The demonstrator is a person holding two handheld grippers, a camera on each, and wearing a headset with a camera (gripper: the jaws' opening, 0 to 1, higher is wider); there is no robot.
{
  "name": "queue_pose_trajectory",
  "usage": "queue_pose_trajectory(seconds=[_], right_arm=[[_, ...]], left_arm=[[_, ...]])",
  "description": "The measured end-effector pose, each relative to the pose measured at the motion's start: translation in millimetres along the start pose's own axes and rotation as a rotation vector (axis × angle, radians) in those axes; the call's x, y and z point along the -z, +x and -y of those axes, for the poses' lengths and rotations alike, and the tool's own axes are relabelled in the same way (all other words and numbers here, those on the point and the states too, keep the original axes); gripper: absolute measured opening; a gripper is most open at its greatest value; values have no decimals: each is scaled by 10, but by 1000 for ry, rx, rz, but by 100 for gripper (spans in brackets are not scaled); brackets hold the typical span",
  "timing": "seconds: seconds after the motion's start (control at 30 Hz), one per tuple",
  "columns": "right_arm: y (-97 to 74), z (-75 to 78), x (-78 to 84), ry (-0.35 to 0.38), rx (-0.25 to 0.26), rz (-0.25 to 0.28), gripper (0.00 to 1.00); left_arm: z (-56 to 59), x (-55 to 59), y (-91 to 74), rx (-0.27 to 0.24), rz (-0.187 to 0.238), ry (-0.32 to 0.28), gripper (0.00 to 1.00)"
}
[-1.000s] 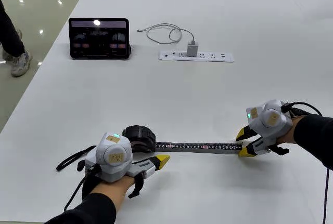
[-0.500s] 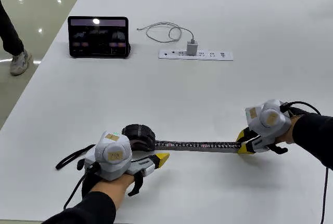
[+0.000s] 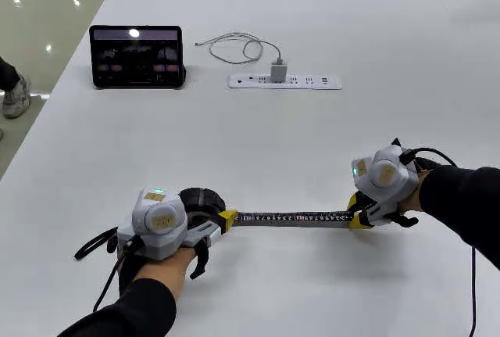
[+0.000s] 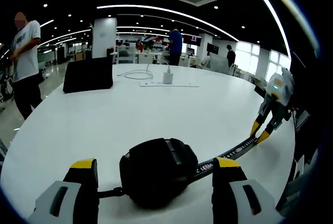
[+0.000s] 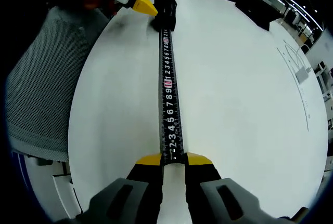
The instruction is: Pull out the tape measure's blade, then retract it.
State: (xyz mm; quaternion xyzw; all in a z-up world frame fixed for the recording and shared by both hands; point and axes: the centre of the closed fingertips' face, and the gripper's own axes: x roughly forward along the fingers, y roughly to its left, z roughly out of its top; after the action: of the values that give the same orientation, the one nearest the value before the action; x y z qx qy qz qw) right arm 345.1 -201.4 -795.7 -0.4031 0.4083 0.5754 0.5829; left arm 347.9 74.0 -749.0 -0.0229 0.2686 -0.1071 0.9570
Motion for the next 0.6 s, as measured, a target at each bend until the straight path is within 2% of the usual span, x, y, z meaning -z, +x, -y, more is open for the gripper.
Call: queue_pose_trajectory(seconds=[0.17,0.3,0.47,0.57,0.6], right_arm=[[7,11,3,68,4,-16,11],[21,-2,0,42,-1,-48,11],[11,7,10,14,-5,-54,11],[13,13,11,27,-5,-49,11],[12,9,10,39,-6,-49,11]], left_arm=[[-35,55,34,-16,-19,-38,83],[-47,74,44,-30,-27,-44,79],[17,30,76,-25,-19,-67,75],[43,7,104,-29,-22,-66,66],[6,10,103,-53,-31,-58,63]])
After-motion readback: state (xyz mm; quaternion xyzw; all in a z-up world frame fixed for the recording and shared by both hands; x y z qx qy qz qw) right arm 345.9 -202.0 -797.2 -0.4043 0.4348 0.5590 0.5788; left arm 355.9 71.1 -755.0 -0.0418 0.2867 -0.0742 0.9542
